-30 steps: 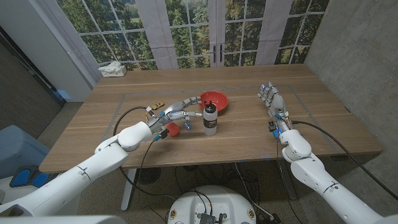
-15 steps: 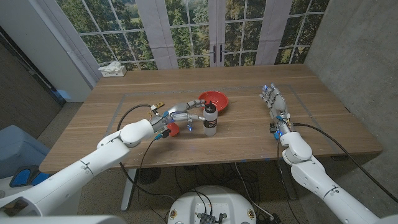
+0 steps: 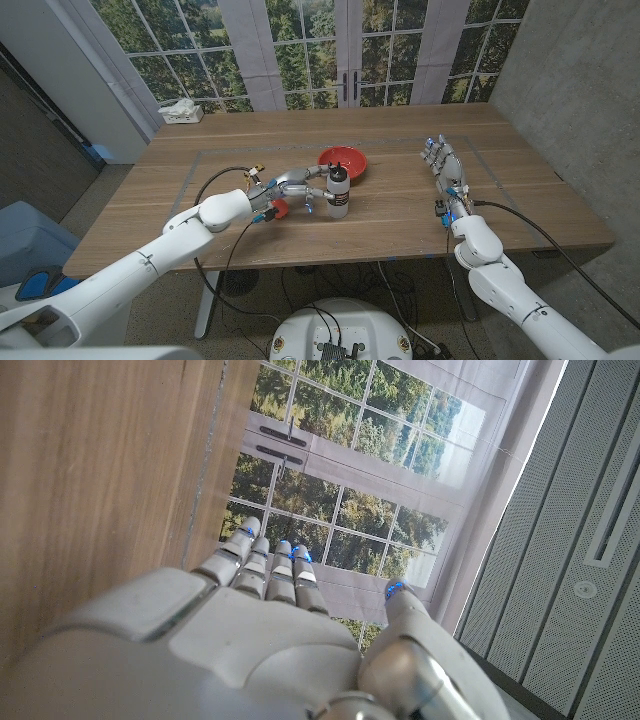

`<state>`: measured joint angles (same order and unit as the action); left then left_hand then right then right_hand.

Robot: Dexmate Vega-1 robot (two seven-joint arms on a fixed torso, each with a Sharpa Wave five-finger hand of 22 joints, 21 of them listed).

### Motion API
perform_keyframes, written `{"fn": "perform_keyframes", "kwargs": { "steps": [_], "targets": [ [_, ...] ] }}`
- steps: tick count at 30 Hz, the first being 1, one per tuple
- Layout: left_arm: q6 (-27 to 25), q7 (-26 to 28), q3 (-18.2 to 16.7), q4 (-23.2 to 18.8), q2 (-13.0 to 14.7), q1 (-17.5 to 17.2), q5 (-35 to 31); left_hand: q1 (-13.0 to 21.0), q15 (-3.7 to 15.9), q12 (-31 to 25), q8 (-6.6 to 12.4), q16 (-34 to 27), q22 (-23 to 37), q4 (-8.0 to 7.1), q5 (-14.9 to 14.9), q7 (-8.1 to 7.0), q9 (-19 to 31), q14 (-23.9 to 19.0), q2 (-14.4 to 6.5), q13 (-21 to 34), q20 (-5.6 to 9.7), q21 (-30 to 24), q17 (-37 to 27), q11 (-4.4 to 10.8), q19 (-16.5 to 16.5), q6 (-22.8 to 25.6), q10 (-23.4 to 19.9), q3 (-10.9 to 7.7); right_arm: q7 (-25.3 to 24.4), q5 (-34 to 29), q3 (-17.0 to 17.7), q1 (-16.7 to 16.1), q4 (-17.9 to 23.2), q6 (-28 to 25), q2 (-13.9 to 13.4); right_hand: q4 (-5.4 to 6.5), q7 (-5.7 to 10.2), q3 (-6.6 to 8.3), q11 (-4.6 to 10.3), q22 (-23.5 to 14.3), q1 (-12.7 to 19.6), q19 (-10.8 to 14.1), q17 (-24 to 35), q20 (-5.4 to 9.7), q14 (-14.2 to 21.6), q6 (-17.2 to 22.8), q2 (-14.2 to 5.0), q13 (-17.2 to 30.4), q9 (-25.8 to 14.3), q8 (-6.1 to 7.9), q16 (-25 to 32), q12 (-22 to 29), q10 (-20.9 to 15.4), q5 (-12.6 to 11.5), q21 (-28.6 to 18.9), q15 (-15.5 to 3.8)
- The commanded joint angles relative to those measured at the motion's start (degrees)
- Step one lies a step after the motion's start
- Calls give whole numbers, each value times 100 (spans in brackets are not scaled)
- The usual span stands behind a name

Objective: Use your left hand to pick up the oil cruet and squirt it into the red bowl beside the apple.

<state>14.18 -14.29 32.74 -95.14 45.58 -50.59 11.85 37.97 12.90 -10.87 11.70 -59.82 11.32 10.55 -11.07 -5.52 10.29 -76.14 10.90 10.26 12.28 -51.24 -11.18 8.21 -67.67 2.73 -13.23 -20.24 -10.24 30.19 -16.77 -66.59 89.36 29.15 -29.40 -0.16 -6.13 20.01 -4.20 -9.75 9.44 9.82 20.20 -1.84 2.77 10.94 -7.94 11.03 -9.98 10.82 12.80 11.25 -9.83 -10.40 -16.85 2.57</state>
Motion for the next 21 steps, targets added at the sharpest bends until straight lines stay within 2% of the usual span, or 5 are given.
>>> {"fn": "perform_keyframes", "kwargs": {
  "steps": [1, 7, 10, 13, 21],
  "targets": [
    [89, -328, 242, 399, -254, 322, 113, 120, -11, -46, 60, 32, 4, -25, -66, -116, 5, -51, -22, 29, -15, 2, -12, 14, 27, 23, -84, 41, -80, -49, 52, -85, 22, 68, 20, -18, 13, -6, 6, -6, 3, 71, -10, 5, 29, 58, 31, 13, -35, 31, 34, 40, -62, -18, 28, 8],
    [56, -491, 331, 519, -348, 442, 192, 240, -10, -83, 59, 108, 5, -55, -91, -79, 6, -87, -95, 29, -20, -17, 17, 23, -13, 99, -251, 69, -124, -73, 86, -114, -8, 141, 53, -23, 17, -7, -5, -7, 1, 75, -16, 5, 44, 67, 32, 12, -35, 32, 38, 39, -66, -18, 42, 25],
    [24, -571, 385, 602, -414, 514, 229, 317, -12, -96, 67, 136, 17, -80, -100, 72, 7, -186, -161, 28, -18, -57, 20, -23, -77, 178, -358, 73, -135, -76, 99, -119, -23, 161, 66, -26, 8, -8, -4, -7, 1, 77, -19, 4, 46, 70, 32, 12, -35, 32, 38, 38, -69, -18, 50, 27],
    [-8, -647, 446, 673, -471, 591, 237, 390, -10, -88, 79, 173, 15, -77, -102, 111, 8, -210, -197, 27, -11, -62, 37, -43, -82, 245, -380, 63, -122, -57, 113, -127, -39, 180, 70, -29, 8, -8, -5, -7, 0, 78, -22, 4, 52, 76, 33, 12, -35, 33, 40, 37, -70, -17, 58, 30],
    [-159, -821, 600, 820, -595, 790, 224, 973, -1, -104, 155, 351, 42, -66, -70, 224, 17, -309, -500, 25, -10, -106, 47, -89, -3, 683, -640, -124, -114, -33, 146, -150, -66, 221, 82, -36, 8, -11, -10, -7, -4, 89, -31, 1, 70, 84, 33, 12, -36, 32, 43, 35, -76, -17, 80, 45]
  ]
}}
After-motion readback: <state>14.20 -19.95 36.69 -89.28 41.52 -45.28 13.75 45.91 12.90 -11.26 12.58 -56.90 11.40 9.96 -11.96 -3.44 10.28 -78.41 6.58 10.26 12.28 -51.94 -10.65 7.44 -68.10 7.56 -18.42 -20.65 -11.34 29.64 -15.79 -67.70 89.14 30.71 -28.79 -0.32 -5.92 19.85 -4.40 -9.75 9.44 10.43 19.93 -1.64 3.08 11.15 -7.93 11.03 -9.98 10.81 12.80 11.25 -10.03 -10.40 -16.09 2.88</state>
